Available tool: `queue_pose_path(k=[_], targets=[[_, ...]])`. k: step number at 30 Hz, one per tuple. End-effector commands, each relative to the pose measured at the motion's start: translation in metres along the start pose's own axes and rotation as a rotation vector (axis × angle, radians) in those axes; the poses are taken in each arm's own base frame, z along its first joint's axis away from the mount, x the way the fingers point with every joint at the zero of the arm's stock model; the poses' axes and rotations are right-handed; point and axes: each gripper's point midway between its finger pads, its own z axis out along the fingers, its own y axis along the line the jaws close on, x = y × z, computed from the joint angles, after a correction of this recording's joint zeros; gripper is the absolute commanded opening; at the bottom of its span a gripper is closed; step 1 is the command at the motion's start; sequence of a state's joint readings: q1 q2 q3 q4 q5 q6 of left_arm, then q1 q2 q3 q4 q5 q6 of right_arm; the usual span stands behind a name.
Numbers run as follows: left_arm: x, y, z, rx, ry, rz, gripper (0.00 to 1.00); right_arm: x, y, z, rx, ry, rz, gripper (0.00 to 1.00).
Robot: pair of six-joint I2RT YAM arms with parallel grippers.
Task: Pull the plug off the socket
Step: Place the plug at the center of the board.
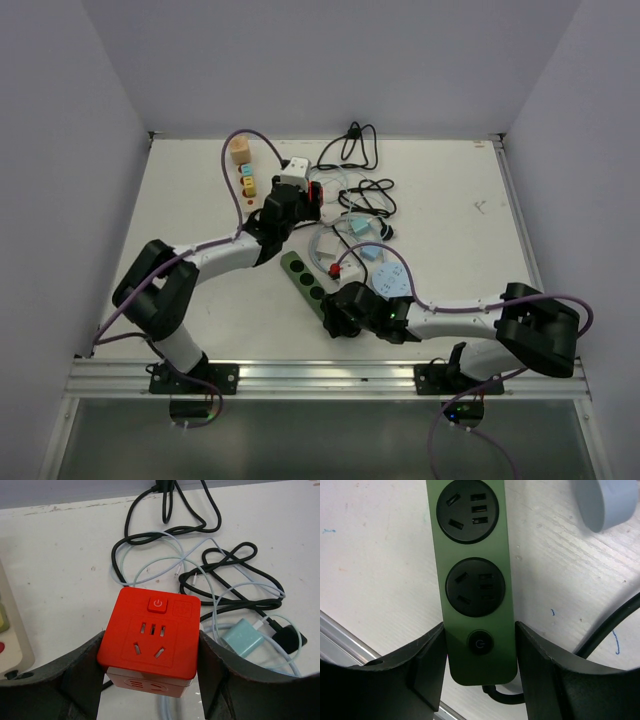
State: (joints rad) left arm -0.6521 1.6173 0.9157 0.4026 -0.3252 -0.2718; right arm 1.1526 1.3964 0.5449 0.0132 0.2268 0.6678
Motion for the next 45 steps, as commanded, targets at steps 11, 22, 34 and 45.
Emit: queue_pose_path(k=[11,22,34,45], targets=[[0.000,0.036,0.080,0.058,0.016,-0.215,0.02,0.069,-0.061,-0.009,0.179,0.225,-0.037,0.60],[0.023,0.039,0.095,0.109,0.081,-0.226,0.48,0.070,-0.058,-0.008,0.158,0.228,-0.052,0.61],[0.025,0.056,0.093,0.034,0.129,-0.194,0.90,0.068,-0.052,-0.009,0.122,0.225,-0.059,0.64],[0.006,0.070,0.075,-0.053,0.130,-0.170,0.99,0.064,-0.049,-0.013,0.100,0.205,-0.048,0.66]])
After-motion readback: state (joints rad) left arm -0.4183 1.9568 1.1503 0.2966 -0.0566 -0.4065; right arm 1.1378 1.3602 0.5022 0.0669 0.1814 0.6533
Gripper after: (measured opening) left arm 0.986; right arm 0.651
